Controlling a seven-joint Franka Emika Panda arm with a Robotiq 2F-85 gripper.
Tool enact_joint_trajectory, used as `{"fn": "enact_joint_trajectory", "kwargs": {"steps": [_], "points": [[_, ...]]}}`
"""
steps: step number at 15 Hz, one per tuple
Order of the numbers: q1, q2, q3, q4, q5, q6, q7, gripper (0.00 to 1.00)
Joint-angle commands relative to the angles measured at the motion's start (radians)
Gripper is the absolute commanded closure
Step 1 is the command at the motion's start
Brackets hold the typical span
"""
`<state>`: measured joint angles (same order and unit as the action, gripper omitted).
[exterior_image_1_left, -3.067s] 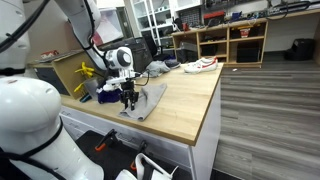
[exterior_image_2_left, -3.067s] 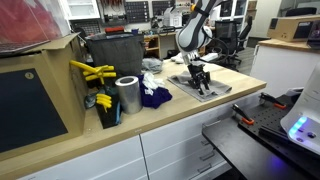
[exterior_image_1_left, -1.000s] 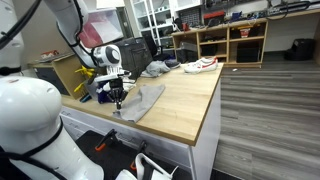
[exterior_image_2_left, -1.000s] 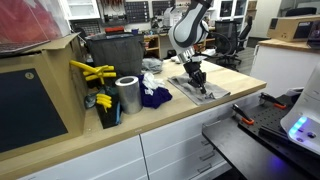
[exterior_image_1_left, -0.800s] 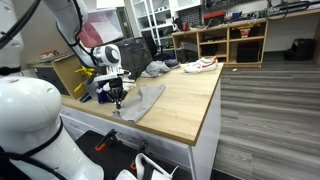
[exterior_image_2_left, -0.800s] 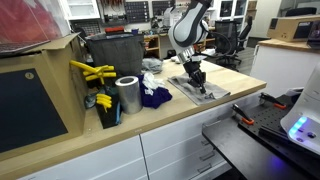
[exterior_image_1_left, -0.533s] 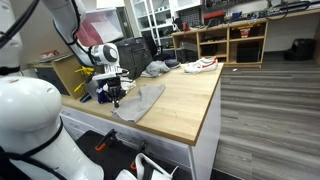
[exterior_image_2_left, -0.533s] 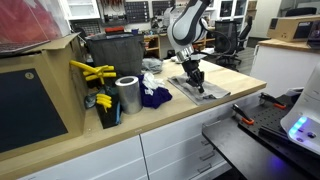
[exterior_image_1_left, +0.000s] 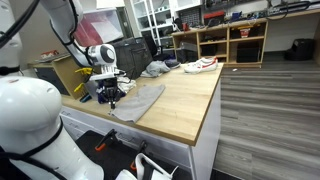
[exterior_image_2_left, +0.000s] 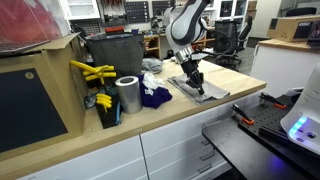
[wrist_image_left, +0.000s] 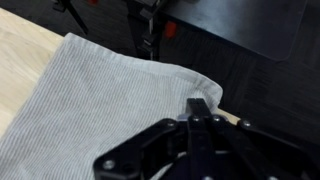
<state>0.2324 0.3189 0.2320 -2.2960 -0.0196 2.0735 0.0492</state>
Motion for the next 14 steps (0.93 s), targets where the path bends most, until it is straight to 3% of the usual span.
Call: {"fn": "enact_joint_trajectory", "kwargs": {"steps": [1,5,10,11,14], "points": [[-0.011,-0.03,0.009,-0.017,0.038,-0.075,-0.085,0.72],[-0.029,-0.052,-0.001,-0.017,0.032,-0.091,-0.161,0.44],[-0.085,-0.032,-0.06,0.102,0.073,-0.029,-0.115,0.05],[-0.095,-0.022,-0.074,0.129,0.079,-0.003,-0.104,0.01],[-0.113,0.012,-0.108,0.199,0.085,0.107,-0.064,0.0]]}}
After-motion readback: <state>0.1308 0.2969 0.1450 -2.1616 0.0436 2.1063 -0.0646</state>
